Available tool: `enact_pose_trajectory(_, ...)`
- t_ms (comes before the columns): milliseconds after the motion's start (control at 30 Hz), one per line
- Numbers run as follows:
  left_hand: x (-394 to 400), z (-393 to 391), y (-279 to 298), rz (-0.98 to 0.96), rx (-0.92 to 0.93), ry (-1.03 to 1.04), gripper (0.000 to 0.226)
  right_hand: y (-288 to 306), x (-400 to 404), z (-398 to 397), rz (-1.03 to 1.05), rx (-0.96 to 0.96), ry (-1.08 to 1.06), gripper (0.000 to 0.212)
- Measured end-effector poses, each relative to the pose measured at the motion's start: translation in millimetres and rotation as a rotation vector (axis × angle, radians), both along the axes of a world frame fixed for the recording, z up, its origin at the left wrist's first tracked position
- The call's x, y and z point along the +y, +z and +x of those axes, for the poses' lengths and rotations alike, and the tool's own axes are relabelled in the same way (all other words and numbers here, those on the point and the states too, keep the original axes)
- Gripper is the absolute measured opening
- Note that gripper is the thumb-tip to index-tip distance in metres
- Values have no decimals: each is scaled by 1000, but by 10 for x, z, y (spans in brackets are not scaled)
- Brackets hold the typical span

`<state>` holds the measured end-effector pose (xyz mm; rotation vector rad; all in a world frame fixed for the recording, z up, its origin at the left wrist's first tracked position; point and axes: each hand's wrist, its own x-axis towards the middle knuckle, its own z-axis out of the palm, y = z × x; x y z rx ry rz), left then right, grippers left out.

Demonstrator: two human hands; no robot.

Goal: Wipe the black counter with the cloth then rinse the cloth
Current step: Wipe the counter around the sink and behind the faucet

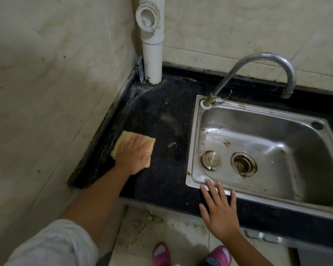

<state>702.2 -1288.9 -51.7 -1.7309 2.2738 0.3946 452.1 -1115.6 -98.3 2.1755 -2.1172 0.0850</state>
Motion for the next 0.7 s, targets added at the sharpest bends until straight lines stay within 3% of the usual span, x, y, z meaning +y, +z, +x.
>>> enact_pose_trajectory(200,-27,-29,-20,8,34,123,51,71,2,34,51,-1,-26,54)
enact_pose_trajectory(433,277,-771,-32,-29,102,-97,49,70,3,22,78,-41,-18,52)
enact_pose_trajectory(567,356,-592,73,-77,139,-123,49,129,-4,26,67,-30,-2,55)
enact_pose_trajectory(700,713,-116,29,-279,270,134,54,372,-177,165,-20,-52,47,41)
